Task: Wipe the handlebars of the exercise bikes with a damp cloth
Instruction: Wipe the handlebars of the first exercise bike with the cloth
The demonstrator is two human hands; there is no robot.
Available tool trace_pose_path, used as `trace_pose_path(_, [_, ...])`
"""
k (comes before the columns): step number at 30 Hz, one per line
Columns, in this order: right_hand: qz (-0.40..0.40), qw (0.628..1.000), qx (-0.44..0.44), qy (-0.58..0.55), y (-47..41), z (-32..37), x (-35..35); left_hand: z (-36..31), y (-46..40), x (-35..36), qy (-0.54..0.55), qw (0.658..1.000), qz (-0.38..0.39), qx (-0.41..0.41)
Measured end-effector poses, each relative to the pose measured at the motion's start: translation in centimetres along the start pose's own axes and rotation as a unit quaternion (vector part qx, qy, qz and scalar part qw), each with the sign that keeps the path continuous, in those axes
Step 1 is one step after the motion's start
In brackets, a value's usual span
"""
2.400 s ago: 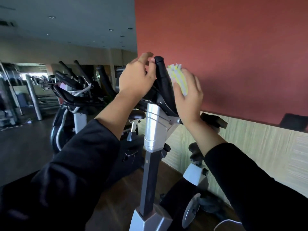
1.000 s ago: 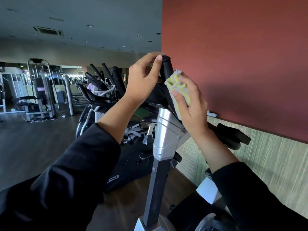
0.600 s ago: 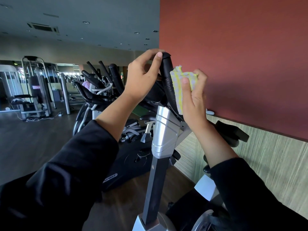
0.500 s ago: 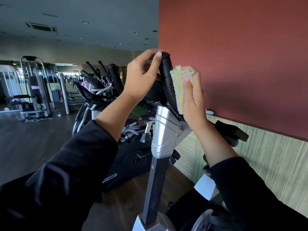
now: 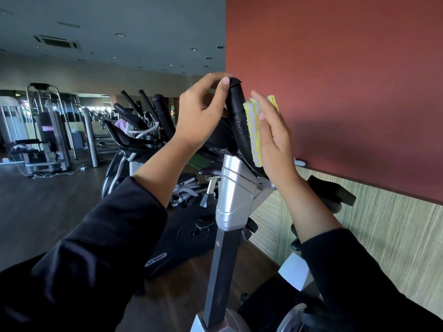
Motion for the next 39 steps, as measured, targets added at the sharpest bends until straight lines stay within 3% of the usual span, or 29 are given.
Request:
trace_pose_path(5, [0.0, 1.0, 0.018, 0.022, 0.7, 0.5, 0.0, 0.1, -0.1, 0.0, 0.004, 1.0, 0.0, -0.004])
trace_pose_path(11, [0.007, 0.997, -0.044, 0.068, 1.6, 1.5, 0.9, -0.4, 0.1, 0.0, 0.001, 1.0, -0.007, 0.002])
trace_pose_path(17, [-0.059, 0.998, 0.03, -0.003, 0.7, 0.2, -0.5, -0.3, 0.1, -0.1, 0.008, 1.0, -0.004, -0.002])
trace_pose_path(24, [-0.139, 0.99, -0.016, -0.008, 1.1, 0.9, -2.1, 0.0, 0.1, -0.1, 0.02, 1.0, 0.002, -0.011])
trace_pose_path(29, [-0.024, 0.991, -0.109, 0.076, 2.4, 1.5, 0.1, -0.4, 0.1, 0.0, 0.031, 0.999, 0.008, -0.015])
trace_pose_path(35, [-0.017, 0.98, -0.147, 0.132, -0.9, 4.4, 2.3, -0.3, 0.0, 0.0, 0.066, 0.997, 0.013, -0.036])
trace_pose_path(39, [0.01, 0.978, -0.157, 0.135, 1.4, 3.1, 1.4, 0.2, 0.3, 0.0, 0.107, 0.992, -0.007, -0.069])
Point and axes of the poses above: each hand's wrist, its own y-axis away from the middle knuckle, its own x-axis out of the palm, z = x × y, the point moved 10 cm from there along -y, towards the middle knuckle, and after that the axes turned 8 degrees about -z, right-handed, at the moved point
